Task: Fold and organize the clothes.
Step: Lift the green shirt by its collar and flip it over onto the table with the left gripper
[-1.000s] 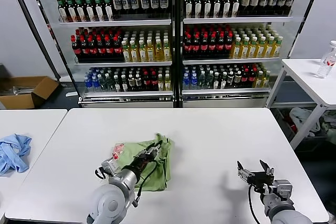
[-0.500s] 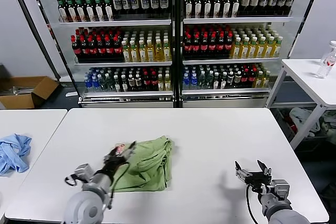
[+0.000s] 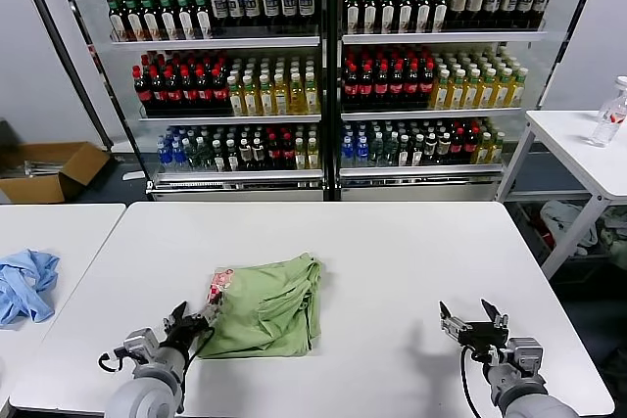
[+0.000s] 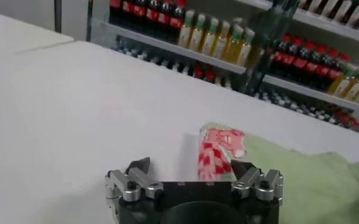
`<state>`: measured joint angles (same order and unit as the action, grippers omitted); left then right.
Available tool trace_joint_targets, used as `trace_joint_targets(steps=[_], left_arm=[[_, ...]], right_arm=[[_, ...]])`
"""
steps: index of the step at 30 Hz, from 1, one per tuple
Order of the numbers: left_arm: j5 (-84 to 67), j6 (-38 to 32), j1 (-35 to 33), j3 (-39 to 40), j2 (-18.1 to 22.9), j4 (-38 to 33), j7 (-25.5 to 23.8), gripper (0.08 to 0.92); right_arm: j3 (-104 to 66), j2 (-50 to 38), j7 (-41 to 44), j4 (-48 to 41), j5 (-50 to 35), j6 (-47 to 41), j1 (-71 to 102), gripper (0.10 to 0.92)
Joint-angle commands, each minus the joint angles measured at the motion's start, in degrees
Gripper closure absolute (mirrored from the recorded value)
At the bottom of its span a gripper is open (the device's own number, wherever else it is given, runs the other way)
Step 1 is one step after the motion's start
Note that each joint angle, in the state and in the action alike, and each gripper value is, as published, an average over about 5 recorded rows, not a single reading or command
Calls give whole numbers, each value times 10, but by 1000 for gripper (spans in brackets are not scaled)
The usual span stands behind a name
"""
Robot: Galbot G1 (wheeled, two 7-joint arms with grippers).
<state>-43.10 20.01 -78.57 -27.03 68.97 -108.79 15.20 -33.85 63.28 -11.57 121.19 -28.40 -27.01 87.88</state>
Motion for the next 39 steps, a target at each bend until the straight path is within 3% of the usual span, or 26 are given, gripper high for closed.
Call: trace_joint_targets(steps=[1,11,34,39], left_arm=[[-51,-6,-2,7,25,-18,-20,177],[-101,-27,4,-3,32,15,-19,197],[-339,-31,3,-55,82,-14,-26,844],[-356,-30,1,-64,90,-21,-25,908]], right_arm=[[-3,2,-1,5,1,0,6,202],[-6,8,-2,11,5,0,13,202],[-11,11,-5,14,4,0,14,203],[-13,10,-5,14,3,0,14,202]])
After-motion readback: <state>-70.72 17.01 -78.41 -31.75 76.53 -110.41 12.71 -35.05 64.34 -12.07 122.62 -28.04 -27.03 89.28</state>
